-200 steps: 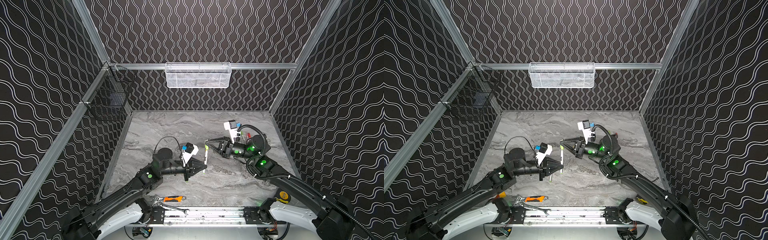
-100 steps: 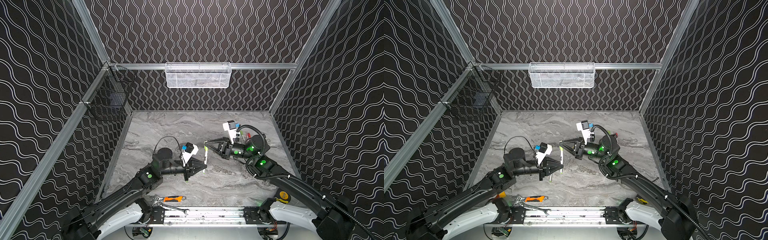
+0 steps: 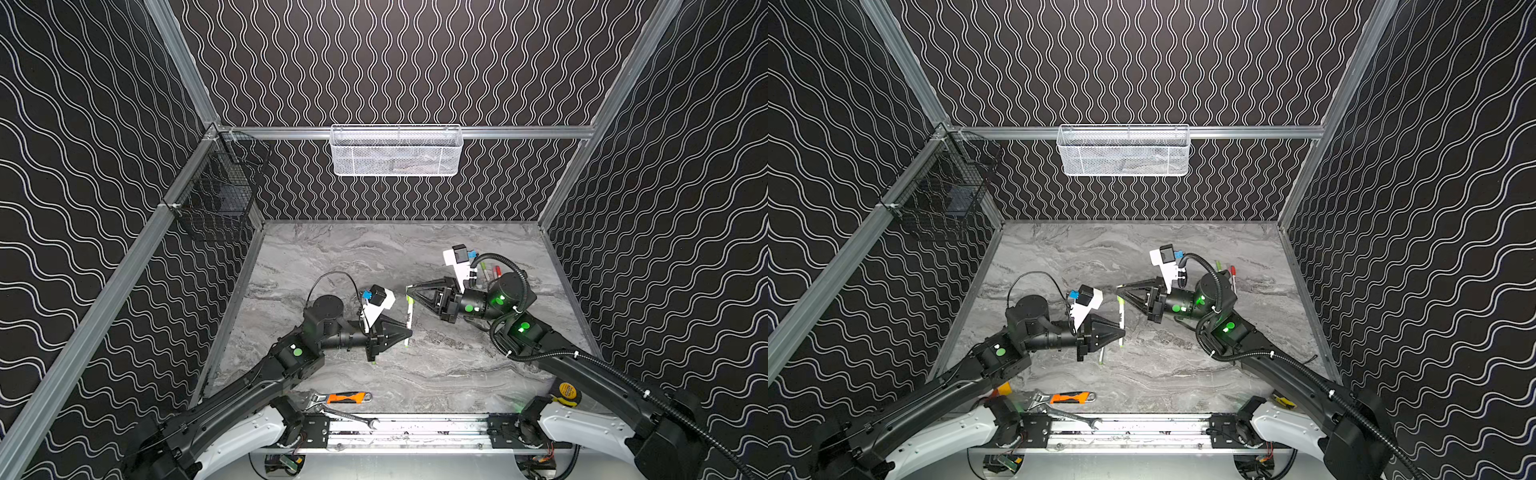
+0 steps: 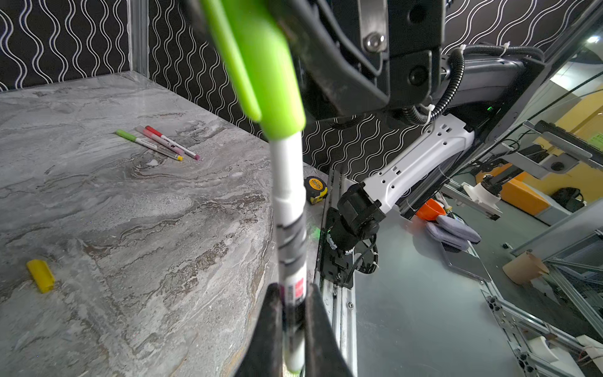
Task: Insert the pens into the pen caps
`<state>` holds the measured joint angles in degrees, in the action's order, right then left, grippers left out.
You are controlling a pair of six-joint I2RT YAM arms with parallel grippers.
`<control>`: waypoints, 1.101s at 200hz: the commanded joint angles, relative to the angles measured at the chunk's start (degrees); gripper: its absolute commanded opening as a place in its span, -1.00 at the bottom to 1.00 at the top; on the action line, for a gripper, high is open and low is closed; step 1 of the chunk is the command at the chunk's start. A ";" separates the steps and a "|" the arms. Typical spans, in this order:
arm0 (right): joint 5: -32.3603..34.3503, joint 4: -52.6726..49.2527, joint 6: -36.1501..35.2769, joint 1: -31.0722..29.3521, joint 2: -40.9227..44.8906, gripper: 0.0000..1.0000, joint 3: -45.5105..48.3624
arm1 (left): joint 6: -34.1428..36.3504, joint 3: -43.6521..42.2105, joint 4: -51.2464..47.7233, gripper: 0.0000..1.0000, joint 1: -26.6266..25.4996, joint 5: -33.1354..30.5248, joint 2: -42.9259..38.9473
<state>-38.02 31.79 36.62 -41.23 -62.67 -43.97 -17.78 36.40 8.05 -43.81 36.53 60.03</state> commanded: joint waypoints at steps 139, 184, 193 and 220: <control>3.22 4.56 5.11 -2.36 0.27 -0.83 10.84 | 0.65 2.56 5.37 -1.00 2.06 -1.05 -0.82; 7.08 -6.27 7.89 -3.43 -0.86 -0.94 8.61 | 2.99 4.28 3.00 -1.00 2.15 -5.58 -0.72; 8.80 -8.08 8.35 -4.16 -0.63 -0.95 8.48 | 3.15 4.29 3.17 -1.00 2.15 -6.92 -0.99; 17.78 -19.65 10.89 -6.47 -0.77 -0.97 6.33 | 3.43 4.29 4.23 -1.00 2.13 -12.80 -1.93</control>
<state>-23.81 34.70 42.50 -45.84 -62.78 -36.53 -18.59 39.11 -3.20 -42.11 32.56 58.94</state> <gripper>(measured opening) 0.129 0.102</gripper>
